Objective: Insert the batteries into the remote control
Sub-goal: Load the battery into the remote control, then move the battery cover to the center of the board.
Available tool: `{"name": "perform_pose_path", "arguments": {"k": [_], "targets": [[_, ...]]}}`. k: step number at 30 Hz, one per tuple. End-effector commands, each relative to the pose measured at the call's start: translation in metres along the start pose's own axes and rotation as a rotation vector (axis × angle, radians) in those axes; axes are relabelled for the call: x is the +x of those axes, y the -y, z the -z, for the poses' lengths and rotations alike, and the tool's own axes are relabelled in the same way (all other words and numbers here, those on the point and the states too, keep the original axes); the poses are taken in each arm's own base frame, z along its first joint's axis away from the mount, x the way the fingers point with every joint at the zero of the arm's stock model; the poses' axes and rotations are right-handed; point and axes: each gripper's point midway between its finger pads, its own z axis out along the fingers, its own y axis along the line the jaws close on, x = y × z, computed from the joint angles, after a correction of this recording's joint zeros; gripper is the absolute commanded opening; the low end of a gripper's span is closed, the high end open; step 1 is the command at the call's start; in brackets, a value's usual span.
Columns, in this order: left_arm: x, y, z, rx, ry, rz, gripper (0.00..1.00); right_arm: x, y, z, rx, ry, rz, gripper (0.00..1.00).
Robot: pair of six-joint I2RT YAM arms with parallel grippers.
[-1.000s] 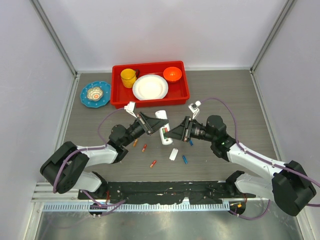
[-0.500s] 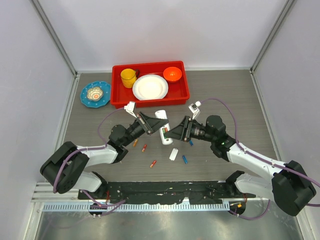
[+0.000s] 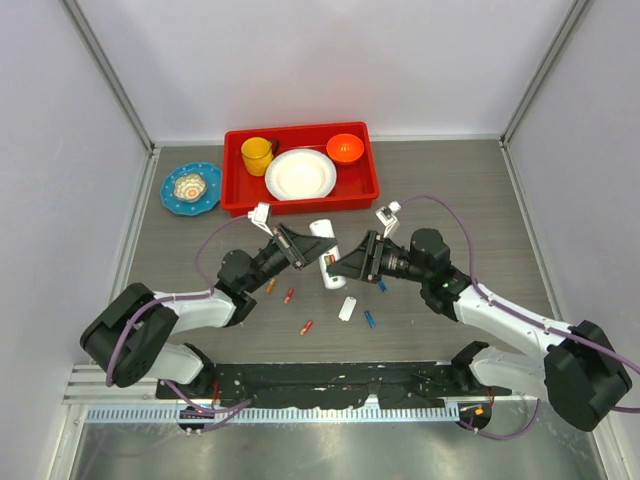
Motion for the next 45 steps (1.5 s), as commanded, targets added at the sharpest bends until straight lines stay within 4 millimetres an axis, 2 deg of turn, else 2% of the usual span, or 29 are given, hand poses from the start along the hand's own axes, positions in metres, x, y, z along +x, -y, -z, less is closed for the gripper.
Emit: {"name": "perform_pose_path", "arguments": {"k": [1,2,3,4,5,6,8,9,11,13,14,15,16,17,21,22,23,27,28,29,31,32,35,40,43,44,45], "targets": [[-0.022,0.058,0.005,0.248,0.103,-0.098,0.00,-0.019,-0.023,0.008,-0.032,0.055,0.070,0.65],[-0.022,0.053,0.004,0.232,0.103,-0.094,0.00,-0.028,-0.039,0.012,-0.050,0.073,0.105,0.67],[-0.022,0.050,0.004,0.226,0.104,-0.094,0.00,-0.029,-0.035,0.016,-0.010,0.064,0.102,0.71],[-0.022,0.047,0.005,0.219,0.105,-0.093,0.00,-0.032,-0.039,0.018,-0.003,0.066,0.121,0.73],[-0.023,0.045,0.004,0.213,0.106,-0.095,0.00,-0.041,-0.053,0.024,-0.016,0.085,0.178,0.74],[-0.024,0.044,0.004,0.211,0.107,-0.099,0.00,-0.042,-0.048,0.029,0.020,0.080,0.172,0.75],[-0.028,0.042,0.006,0.205,0.116,-0.111,0.00,-0.053,-0.054,0.039,0.046,0.119,0.230,0.75],[-0.029,0.038,0.008,0.195,0.120,-0.113,0.00,-0.054,-0.049,0.048,0.091,0.135,0.229,0.75],[-0.039,0.029,0.014,0.164,0.147,-0.106,0.00,-0.063,-0.025,0.057,0.223,0.201,0.241,0.75],[-0.050,0.027,0.021,0.154,0.179,-0.115,0.00,-0.051,0.017,0.065,0.383,0.181,0.200,0.71],[-0.049,0.022,0.027,0.137,0.180,-0.115,0.00,-0.050,0.036,0.068,0.460,0.181,0.182,0.69],[-0.051,0.025,0.031,0.140,0.190,-0.122,0.00,-0.039,0.055,0.071,0.525,0.140,0.156,0.62],[-0.052,0.019,0.035,0.114,0.192,-0.120,0.00,-0.027,0.074,0.070,0.576,0.098,0.128,0.59],[-0.049,0.013,0.040,0.092,0.188,-0.118,0.00,-0.022,0.083,0.071,0.608,0.088,0.125,0.57],[-0.038,0.002,0.059,0.039,0.174,-0.120,0.00,-0.004,0.099,0.064,0.716,0.053,0.202,0.56],[-0.038,0.006,0.063,0.044,0.179,-0.127,0.00,-0.003,0.104,0.060,0.757,0.037,0.228,0.56],[-0.033,0.000,0.070,0.023,0.178,-0.119,0.00,0.008,0.103,0.054,0.768,-0.009,0.256,0.56],[-0.027,-0.002,0.086,0.008,0.182,-0.124,0.00,0.011,0.115,0.044,0.850,-0.050,0.323,0.59],[-0.026,-0.007,0.089,-0.018,0.181,-0.117,0.00,0.010,0.116,0.042,0.852,-0.055,0.329,0.60],[-0.026,-0.001,0.093,-0.001,0.189,-0.130,0.00,0.013,0.120,0.040,0.857,-0.076,0.343,0.62],[-0.023,-0.006,0.097,-0.027,0.182,-0.131,0.00,0.015,0.124,0.036,0.869,-0.097,0.360,0.63],[-0.025,0.002,0.100,-0.009,0.193,-0.149,0.00,0.017,0.128,0.036,0.880,-0.113,0.373,0.63],[-0.024,0.000,0.105,-0.035,0.191,-0.167,0.00,0.027,0.135,0.031,0.892,-0.153,0.403,0.63],[-0.026,0.006,0.115,-0.046,0.213,-0.194,0.00,0.033,0.135,0.029,0.889,-0.163,0.445,0.49],[-0.026,0.003,0.118,-0.059,0.217,-0.199,0.00,0.034,0.128,0.026,0.850,-0.148,0.460,0.33],[-0.025,0.003,0.118,-0.059,0.213,-0.198,0.00,0.036,0.126,0.025,0.842,-0.153,0.468,0.23],[-0.025,0.003,0.118,-0.057,0.212,-0.199,0.00,0.039,0.125,0.024,0.836,-0.161,0.472,0.17]]}}
